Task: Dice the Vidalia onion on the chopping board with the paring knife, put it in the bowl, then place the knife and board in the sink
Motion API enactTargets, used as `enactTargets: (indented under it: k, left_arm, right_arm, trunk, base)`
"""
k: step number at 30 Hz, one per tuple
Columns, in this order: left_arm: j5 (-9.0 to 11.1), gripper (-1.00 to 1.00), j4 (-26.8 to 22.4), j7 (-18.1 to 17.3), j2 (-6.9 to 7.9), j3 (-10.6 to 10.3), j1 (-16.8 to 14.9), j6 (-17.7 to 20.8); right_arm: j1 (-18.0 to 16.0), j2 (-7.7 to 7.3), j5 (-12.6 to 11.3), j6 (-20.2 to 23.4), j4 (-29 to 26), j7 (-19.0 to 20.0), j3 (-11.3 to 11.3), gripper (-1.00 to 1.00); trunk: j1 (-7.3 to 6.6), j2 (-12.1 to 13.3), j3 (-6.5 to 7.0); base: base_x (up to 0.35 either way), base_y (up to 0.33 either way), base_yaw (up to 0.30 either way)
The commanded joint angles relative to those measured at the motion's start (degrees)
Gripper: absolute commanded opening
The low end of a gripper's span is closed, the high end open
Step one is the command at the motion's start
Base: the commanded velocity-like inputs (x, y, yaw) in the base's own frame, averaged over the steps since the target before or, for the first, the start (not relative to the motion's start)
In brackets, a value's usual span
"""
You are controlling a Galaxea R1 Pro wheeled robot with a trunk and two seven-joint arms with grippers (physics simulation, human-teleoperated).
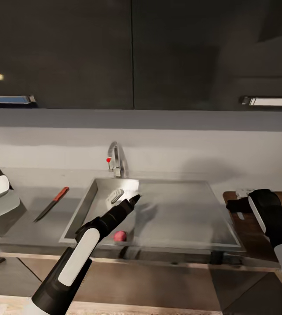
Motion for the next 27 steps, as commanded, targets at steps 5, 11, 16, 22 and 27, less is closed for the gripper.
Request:
enactTargets:
  k: [5,11,16,22,27]
  left_arm:
    - [0.6,1.00,-0.1,0.5,0.00,0.0,-0.1,0.1]
    - [0.6,1.00,-0.1,0.4,0.00,0.0,-0.1,0.1]
    - [0.6,1.00,-0.1,0.4,0.00,0.0,-0.1,0.1]
    - [0.6,1.00,-0.1,0.4,0.05,0.0,-0.1,0.2]
    - [0.6,1.00,-0.1,0.4,0.05,0.0,-0.1,0.2]
  right_arm:
    - [-0.1,-0.05,0.6,0.3,-0.1,0.3,-0.1,-1.00]
    - [-0.1,-0.05,0.6,0.3,-0.1,0.3,-0.1,-1.00]
    - [-0.1,0.08,0.6,0.3,-0.1,0.3,-0.1,-1.00]
    - [-0.1,0.12,0.6,0.3,-0.1,0.3,-0.1,-1.00]
    - [-0.1,0.12,0.7,0.3,-0.1,0.3,-0.1,-1.00]
  trunk:
    - [0.02,-0.1,-0.13]
    - [0.02,-0.1,-0.13]
    - [0.02,-0.1,-0.13]
    - [0.02,-0.1,-0.13]
    - [0.02,-0.1,-0.13]
  base:
    - [-0.063,0.268,0.012]
    - [-0.007,0.285,0.001]
    - [-0.001,0.290,0.000]
    - [0.000,0.303,0.000]
    - [0.000,0.316,0.000]
